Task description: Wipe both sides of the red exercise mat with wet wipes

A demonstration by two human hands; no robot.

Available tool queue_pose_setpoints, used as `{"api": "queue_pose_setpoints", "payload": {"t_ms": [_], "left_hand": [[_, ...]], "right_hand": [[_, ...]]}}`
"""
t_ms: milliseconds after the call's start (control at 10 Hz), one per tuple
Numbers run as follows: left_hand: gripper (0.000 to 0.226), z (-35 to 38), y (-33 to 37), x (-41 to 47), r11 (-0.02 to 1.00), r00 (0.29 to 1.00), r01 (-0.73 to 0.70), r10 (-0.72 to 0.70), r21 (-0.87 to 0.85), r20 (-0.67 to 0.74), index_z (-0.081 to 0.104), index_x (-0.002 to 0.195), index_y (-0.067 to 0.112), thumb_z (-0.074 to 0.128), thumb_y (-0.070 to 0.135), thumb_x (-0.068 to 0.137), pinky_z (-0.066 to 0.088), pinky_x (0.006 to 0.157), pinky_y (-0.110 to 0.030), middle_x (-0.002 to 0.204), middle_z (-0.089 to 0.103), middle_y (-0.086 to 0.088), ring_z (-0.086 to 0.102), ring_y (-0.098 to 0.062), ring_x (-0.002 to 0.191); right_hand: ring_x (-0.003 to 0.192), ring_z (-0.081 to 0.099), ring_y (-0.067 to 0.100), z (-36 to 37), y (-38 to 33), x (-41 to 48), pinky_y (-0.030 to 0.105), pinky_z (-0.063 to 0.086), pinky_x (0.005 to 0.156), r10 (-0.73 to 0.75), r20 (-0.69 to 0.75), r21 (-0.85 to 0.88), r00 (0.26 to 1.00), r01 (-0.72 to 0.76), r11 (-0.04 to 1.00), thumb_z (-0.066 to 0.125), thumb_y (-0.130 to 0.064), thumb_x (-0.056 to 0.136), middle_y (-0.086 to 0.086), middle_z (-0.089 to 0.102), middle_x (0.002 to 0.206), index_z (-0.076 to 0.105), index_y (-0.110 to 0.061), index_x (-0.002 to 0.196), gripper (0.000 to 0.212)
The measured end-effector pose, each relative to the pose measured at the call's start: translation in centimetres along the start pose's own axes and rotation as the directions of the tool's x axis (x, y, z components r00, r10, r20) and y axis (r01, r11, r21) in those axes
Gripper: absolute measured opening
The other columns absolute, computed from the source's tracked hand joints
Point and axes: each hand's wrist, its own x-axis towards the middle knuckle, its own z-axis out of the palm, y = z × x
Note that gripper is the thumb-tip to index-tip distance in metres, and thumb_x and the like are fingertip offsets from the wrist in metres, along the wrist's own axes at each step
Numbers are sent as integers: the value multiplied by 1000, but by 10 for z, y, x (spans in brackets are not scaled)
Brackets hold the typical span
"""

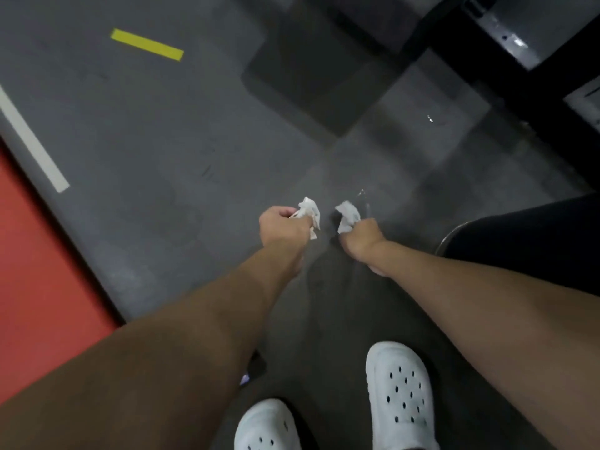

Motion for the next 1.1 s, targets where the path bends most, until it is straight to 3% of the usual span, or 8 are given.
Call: {"api": "queue_pose_setpoints", "payload": {"t_ms": [200, 400, 500, 700, 800, 900, 1000, 1100], "left_hand": [[15, -46, 109, -141, 996, 994, -86, 84, 23, 76, 61, 82, 4, 75, 0, 76, 57, 65, -38, 66, 60, -10, 56, -21, 61], [22, -82, 250, -310, 975, 939, -222, 222, -30, 264, 67, 103, 6, 74, 10, 83, 49, 48, -18, 75, 70, -3, 63, -6, 55], [16, -88, 298, -389, 908, 854, -417, 376, 42, 359, 72, 91, 7, 75, 20, 82, 43, 46, -14, 65, 69, 3, 58, -1, 51], [11, -46, 343, -542, 723, 580, -691, 553, 1, 598, 68, 79, 16, 79, 17, 80, 50, 56, -18, 72, 70, 0, 63, -3, 62], [17, -5, 344, -593, 677, 473, -729, 602, -98, 643, 65, 88, 10, 79, 10, 78, 56, 65, -25, 79, 69, -6, 66, -9, 71], [22, 35, 329, -615, 633, 435, -774, 564, -28, 702, 62, 94, 10, 77, 12, 78, 53, 69, -24, 82, 66, 0, 65, -14, 80], [25, 55, 306, -617, 507, 516, -815, 413, 281, 750, 68, 105, 13, 73, 14, 80, 48, 83, -24, 96, 68, 2, 63, -16, 99], [34, 57, 308, -620, 451, 578, -802, 425, 390, 696, 68, 115, 9, 61, 1, 82, 46, 96, -26, 117, 68, -7, 61, -19, 110]], "right_hand": [[79, 59, 25, -105, -59, -157, 29, 39, 65, -94, -267, 256, 959, 164, 952, 64, -11, 87, 11, 67, 85, 74, -5, 94, 14], [92, 62, 14, -251, -102, -336, 31, 53, 84, -152, -403, 538, 902, 368, 759, 56, 4, 89, -2, 64, 104, 60, -15, 118, 35], [69, 49, 4, -315, -99, -409, 12, 40, 61, -242, -538, 401, 807, 498, 769, 60, 3, 86, 1, 56, 88, 59, -14, 79, 18], [87, 51, 17, -432, -28, -517, 30, 42, 79, -243, -836, 21, 491, 471, 882, 71, -5, 76, 2, 55, 93, 69, -13, 85, 13], [81, 45, 0, -468, 16, -538, 4, 39, 77, -198, -909, 35, 367, 540, 841, 68, 1, 79, -5, 47, 98, 68, -10, 94, 18], [85, 51, 6, -487, 57, -531, 17, 46, 73, -173, -865, 58, 470, 438, 897, 65, -6, 87, -8, 43, 104, 66, -13, 106, 20], [97, 60, 26, -494, 94, -516, 30, 42, 72, -182, -513, 33, 839, 230, 973, 59, -17, 89, 0, 57, 97, 67, -22, 97, 12], [96, 63, 29, -500, 112, -516, 30, 44, 71, -114, -480, 17, 870, 139, 990, 54, -10, 80, 1, 63, 89, 66, -20, 87, 17]]}}
